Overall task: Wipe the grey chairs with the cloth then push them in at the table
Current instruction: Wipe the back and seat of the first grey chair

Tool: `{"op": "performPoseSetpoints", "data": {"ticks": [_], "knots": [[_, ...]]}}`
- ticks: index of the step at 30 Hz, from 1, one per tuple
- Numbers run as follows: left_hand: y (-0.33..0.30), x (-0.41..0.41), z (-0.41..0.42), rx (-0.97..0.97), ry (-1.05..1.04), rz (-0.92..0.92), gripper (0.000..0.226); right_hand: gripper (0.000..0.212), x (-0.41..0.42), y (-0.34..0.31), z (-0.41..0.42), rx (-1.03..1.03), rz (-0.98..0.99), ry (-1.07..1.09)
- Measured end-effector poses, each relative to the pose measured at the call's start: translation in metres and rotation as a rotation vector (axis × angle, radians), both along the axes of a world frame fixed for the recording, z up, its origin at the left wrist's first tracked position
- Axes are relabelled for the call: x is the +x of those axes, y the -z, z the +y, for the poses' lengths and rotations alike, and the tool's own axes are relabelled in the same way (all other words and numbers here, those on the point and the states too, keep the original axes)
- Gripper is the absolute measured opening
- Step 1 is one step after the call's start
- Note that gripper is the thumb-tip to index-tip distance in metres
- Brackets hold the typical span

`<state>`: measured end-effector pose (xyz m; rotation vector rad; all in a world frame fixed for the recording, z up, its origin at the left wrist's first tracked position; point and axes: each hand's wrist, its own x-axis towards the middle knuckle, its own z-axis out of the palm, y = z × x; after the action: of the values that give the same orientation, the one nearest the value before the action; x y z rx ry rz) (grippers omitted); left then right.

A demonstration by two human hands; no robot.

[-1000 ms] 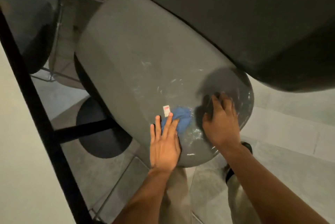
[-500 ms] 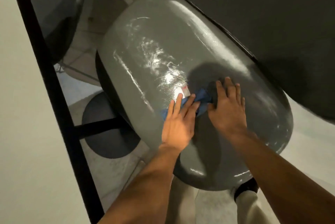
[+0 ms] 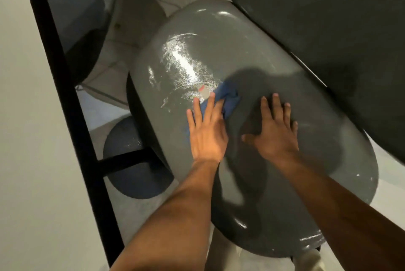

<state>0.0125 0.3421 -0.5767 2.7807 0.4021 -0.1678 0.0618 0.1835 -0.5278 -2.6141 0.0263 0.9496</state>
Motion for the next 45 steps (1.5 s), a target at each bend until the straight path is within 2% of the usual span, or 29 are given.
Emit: {"op": "performPoseSetpoints", "data": {"ticks": [5,8,12,15,19,21,27,29,31,34,36,38,41,43,45], "knots": [[-0.007,0.004,0.058,0.042,-0.549,0.012,0.050,0.131,-0.004,0.005,0.003,-0.070,0.069,-0.082],[-0.013,0.058,0.088,0.042,-0.681,-0.084,0.053,0.134,-0.006,0.009,0.005,-0.106,0.036,-0.098],[-0.021,0.139,0.098,0.091,-0.606,-0.123,0.053,0.133,-0.006,0.011,0.008,-0.120,0.043,-0.101],[-0.024,0.187,0.080,0.138,-0.469,-0.125,0.053,0.132,-0.009,0.013,0.009,-0.136,0.017,-0.100],[-0.021,0.210,0.042,0.191,0.072,-0.050,0.054,0.134,-0.008,0.013,0.011,-0.154,0.030,-0.110],[-0.018,0.205,0.036,0.228,0.219,-0.048,0.052,0.135,-0.007,0.012,0.010,-0.152,0.039,-0.116],[-0.020,0.152,0.082,0.251,-0.113,-0.059,0.051,0.133,-0.004,0.010,0.008,-0.125,0.059,-0.118],[-0.018,0.124,0.075,0.211,-0.130,-0.070,0.050,0.131,-0.003,0.009,0.008,-0.119,0.069,-0.121],[-0.012,0.090,0.052,0.185,-0.072,-0.052,0.049,0.131,-0.002,0.007,0.007,-0.110,0.074,-0.122],[-0.006,0.029,0.016,0.156,0.132,-0.001,0.048,0.128,0.001,0.003,0.001,-0.086,0.073,-0.132],[-0.008,-0.012,0.011,0.141,0.289,0.056,0.047,0.121,0.003,-0.001,-0.008,-0.054,0.065,-0.158],[-0.012,-0.035,0.025,0.166,0.308,0.127,0.048,0.113,0.004,-0.004,-0.020,-0.018,0.051,-0.198],[-0.018,-0.022,0.046,0.238,0.040,0.152,0.052,0.104,-0.011,-0.012,-0.050,-0.016,0.062,-0.201],[-0.020,0.012,0.038,0.214,-0.168,0.126,0.053,0.099,-0.027,-0.017,-0.072,-0.044,0.058,-0.164],[-0.019,0.047,0.008,0.161,-0.225,0.077,0.053,0.094,-0.043,-0.020,-0.091,-0.054,0.054,-0.105]]}}
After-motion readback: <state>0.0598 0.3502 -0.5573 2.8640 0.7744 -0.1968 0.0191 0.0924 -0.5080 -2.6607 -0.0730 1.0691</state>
